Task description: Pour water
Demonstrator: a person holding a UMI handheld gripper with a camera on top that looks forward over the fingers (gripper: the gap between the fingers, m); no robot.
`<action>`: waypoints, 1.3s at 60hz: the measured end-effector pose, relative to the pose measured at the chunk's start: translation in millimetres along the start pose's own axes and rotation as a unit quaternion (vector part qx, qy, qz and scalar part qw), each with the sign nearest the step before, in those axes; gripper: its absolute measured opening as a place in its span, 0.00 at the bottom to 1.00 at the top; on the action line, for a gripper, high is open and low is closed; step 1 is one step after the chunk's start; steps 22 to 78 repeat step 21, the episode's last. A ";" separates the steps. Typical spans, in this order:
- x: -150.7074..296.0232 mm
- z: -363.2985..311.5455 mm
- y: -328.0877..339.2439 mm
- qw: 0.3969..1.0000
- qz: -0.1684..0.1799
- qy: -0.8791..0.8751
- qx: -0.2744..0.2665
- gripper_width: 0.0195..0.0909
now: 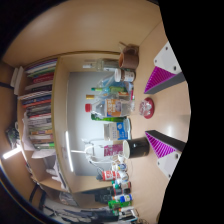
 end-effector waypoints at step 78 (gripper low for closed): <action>3.0 -26.6 83.5 1.000 0.011 -0.015 0.006 0.91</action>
Point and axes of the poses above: the point between the fingertips, and its own axes, seen from behind it with the camera up: z to the right, x up, y backward, against the way the camera looks, the point moved 5 cm from there along y, backward, against the way the camera looks, and after that the axes turned 4 degrees about y, right-handed, at the moved point
